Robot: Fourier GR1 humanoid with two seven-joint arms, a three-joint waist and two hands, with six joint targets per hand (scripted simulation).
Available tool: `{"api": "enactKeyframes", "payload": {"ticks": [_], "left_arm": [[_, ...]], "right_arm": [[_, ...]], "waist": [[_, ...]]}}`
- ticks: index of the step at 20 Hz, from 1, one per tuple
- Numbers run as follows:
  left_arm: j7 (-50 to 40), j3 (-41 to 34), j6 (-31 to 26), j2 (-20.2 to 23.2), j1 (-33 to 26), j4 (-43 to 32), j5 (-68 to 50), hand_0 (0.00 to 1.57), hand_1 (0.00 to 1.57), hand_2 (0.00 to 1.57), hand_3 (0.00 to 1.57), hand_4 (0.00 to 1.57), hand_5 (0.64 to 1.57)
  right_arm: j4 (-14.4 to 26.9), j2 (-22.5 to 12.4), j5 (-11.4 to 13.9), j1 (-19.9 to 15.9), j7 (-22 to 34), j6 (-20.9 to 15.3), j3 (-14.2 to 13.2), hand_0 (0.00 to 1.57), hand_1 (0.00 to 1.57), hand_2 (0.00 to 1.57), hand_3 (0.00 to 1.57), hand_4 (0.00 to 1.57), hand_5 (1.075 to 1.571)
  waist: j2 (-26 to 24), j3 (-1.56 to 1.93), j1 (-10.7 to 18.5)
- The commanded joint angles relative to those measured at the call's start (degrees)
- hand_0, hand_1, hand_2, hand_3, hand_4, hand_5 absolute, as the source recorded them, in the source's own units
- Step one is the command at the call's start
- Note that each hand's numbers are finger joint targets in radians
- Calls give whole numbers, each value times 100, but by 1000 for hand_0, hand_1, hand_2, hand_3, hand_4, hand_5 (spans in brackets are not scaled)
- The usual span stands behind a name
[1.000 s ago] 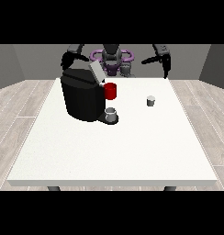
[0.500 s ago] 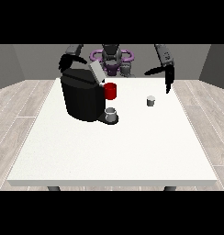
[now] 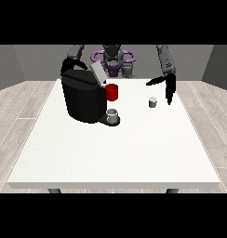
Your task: Insert the coffee pod into the coffee machine and close the lid
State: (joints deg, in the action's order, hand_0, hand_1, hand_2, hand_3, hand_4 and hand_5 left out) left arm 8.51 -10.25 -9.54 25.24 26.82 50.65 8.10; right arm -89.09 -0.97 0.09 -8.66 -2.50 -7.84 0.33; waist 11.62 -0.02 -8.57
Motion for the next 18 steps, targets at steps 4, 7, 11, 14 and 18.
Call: {"api": "enactKeyframes", "payload": {"ticks": [4, 7, 11, 14, 18], "left_arm": [[314, 111, -99, 359, 469, -562, 452, 0, 0, 459, 0, 0, 1571], [148, 345, 356, -152, 324, -822, 758, 446, 446, 606, 295, 0, 1571], [-20, 428, 231, 2, 447, -844, 946, 758, 758, 820, 513, 0, 1571], [459, 553, 571, 111, 266, -1166, 1325, 634, 634, 756, 487, 0, 1571], [788, 380, 459, 471, 624, -1629, 1398, 536, 536, 692, 440, 0, 1571]], "right_arm": [[375, -38, 142, -441, -25, -202, -152, 0, 0, 0, 0, 423, 1571], [432, 88, 324, -90, -18, -229, 137, 0, 0, 0, 0, 424, 1571], [960, -276, 49, -447, -88, -55, -404, 0, 0, 0, 0, 392, 1571], [543, 87, 163, -113, -104, -197, 49, 0, 0, 0, 0, 386, 1571], [351, -79, 93, -241, 16, 4, 26, 0, 0, 0, 0, 453, 1571]], "waist": [[317, 0, 63], [-28, 1, 18], [-30, 3, 222], [52, 0, 0], [301, -1, -184]]}}
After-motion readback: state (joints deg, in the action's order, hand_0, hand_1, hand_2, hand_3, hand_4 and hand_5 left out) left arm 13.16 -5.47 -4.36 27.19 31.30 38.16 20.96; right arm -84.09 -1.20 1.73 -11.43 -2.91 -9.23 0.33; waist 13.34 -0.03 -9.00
